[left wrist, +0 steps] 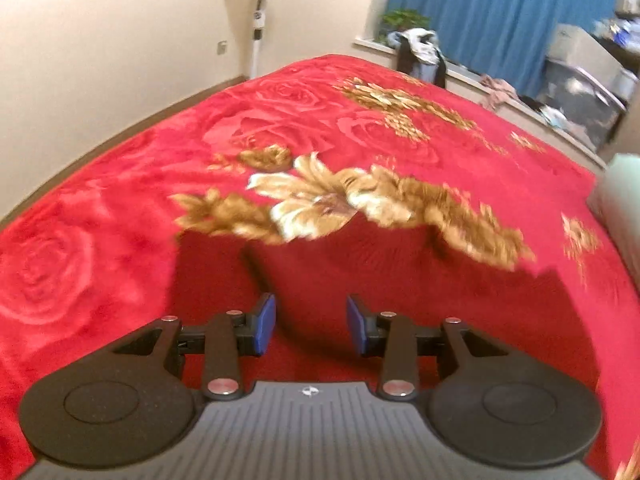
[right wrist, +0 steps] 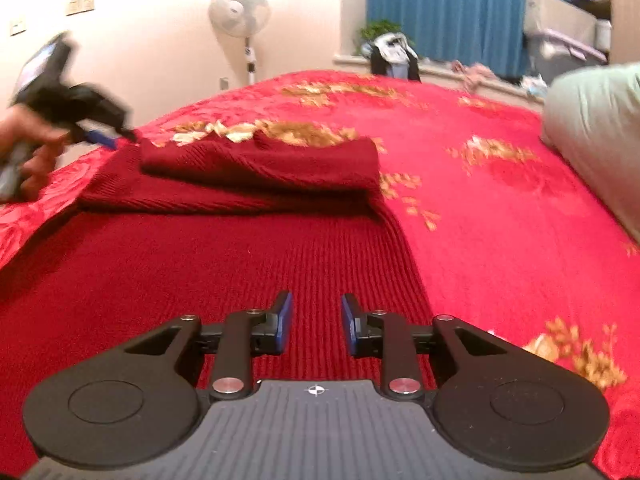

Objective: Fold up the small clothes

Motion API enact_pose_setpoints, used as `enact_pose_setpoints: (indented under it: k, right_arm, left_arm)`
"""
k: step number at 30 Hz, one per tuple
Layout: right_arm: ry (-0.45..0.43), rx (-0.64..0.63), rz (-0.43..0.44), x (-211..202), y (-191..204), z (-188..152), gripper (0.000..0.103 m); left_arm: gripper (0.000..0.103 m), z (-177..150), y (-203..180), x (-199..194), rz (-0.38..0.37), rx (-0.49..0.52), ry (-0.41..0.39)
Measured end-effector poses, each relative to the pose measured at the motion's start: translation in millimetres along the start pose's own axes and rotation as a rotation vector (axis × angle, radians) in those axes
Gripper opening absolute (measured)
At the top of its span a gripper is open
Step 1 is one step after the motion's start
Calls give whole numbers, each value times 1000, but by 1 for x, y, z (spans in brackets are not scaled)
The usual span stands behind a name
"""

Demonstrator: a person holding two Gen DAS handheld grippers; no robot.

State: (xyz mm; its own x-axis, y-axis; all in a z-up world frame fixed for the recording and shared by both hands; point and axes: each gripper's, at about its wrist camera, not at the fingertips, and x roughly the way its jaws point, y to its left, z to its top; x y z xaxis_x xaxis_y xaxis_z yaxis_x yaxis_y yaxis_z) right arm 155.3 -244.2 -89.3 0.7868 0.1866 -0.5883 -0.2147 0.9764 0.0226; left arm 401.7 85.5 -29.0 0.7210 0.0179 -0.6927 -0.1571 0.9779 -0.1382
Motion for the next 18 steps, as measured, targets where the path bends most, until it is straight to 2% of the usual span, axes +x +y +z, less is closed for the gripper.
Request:
enact_pose_setpoints:
  k: [3, 5, 7, 8, 9, 11, 13, 15, 18]
  right_arm:
    - [5, 4, -22, 0, -4, 5, 29]
    - [24, 15, -47, 2, -10, 5, 29]
    - [52, 41, -55, 5, -15, 4, 29]
    - [76, 61, -61, 8, -18, 4, 29]
    - [94, 75, -66, 11, -21, 4, 29]
    - [132, 109, -77, 14, -25, 3, 29]
    - [143, 137, -74, 15, -30, 5, 29]
    - [145, 156, -71, 14, -31, 6, 29]
    - [140, 162, -65, 11, -32, 7, 29]
  left_arm:
    - [50, 13, -33, 29, 38, -37, 36]
    - [63, 14, -53, 49, 59, -29, 61]
    - [64, 7, -67, 64, 119, 42, 97]
    - [64, 0, -73, 70, 175, 110, 118]
    - [64, -5, -75, 70, 211, 157, 114]
    - [65, -16, -71, 56, 259, 212, 78]
    - [64, -28, -60, 34, 300, 213, 43]
    - [63, -41, -42, 10, 315, 180, 14]
    - [62, -65, -6, -23, 309, 75, 3]
